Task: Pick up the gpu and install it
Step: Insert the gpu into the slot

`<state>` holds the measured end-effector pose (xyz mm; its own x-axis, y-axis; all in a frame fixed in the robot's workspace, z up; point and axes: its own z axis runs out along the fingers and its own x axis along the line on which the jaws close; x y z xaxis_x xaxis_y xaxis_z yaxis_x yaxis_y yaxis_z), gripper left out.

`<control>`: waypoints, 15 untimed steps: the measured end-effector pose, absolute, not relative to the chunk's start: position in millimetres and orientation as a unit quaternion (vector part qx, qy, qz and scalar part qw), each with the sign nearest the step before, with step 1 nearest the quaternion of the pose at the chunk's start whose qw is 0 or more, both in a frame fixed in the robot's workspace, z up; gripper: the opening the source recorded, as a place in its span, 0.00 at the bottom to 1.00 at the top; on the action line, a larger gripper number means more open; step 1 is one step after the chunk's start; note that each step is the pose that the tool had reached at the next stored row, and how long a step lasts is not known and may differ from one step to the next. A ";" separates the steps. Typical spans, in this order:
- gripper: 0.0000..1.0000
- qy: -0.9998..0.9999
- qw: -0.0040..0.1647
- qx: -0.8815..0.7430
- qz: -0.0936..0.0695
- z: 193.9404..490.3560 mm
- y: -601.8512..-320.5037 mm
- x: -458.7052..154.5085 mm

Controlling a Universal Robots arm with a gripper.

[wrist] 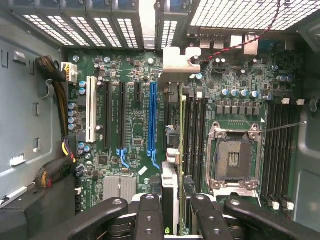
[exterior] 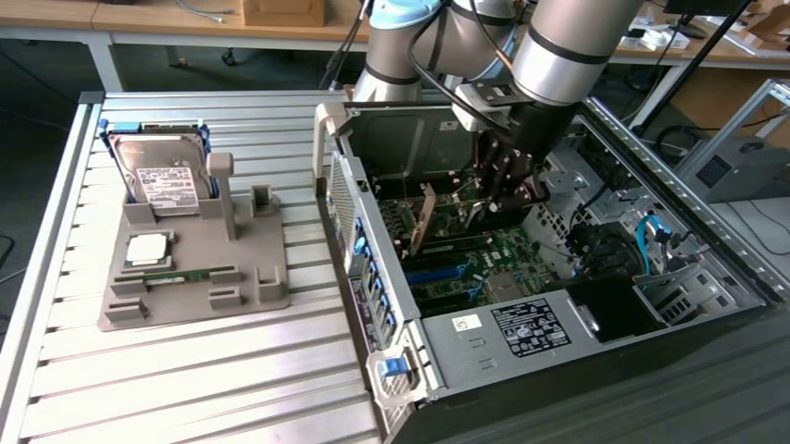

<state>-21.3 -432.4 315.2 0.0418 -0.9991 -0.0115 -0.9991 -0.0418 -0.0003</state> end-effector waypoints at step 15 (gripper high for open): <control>0.27 0.692 0.004 -0.722 0.004 310.4 -434.6 -23.4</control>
